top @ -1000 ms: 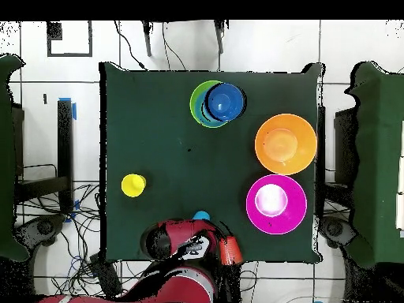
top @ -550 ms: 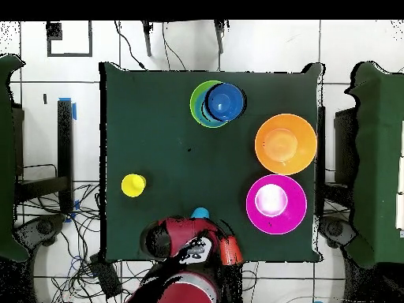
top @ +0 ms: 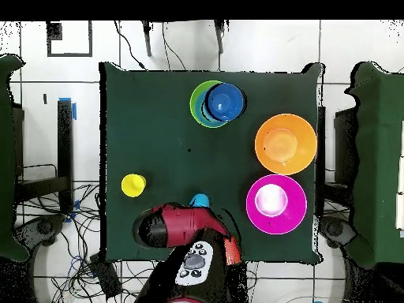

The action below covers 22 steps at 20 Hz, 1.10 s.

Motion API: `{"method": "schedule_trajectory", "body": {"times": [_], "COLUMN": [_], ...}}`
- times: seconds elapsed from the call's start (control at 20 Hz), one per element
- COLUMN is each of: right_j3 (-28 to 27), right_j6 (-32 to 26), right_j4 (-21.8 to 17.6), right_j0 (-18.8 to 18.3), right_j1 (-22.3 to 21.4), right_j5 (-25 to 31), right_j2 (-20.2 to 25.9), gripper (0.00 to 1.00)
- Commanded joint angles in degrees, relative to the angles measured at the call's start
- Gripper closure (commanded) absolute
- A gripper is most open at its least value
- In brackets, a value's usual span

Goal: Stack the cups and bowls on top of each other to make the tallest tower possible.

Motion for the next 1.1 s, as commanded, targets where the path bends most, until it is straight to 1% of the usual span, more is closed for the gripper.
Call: {"method": "schedule_trajectory", "body": {"times": [0.05,0.15,0.3,0.6,1.1], "right_j3": [-8.6,-9.6,-11.1,-13.6,-15.9], "right_j6": [3.3,2.6,0.6,-2.8,-6.1], "right_j4": [3.4,3.7,4.6,5.1,4.7], "right_j0": [-1.5,-2.1,-4.1,-7.4,-11.4], "right_j1": [-3.0,-3.8,-5.2,-7.9,-11.1], "right_j5": [11.5,13.9,18.0,26.5,35.2], "right_j2": [5.7,6.3,8.2,10.9,14.6], "gripper": [1.00,1.00,1.00,1.00,1.00]}}
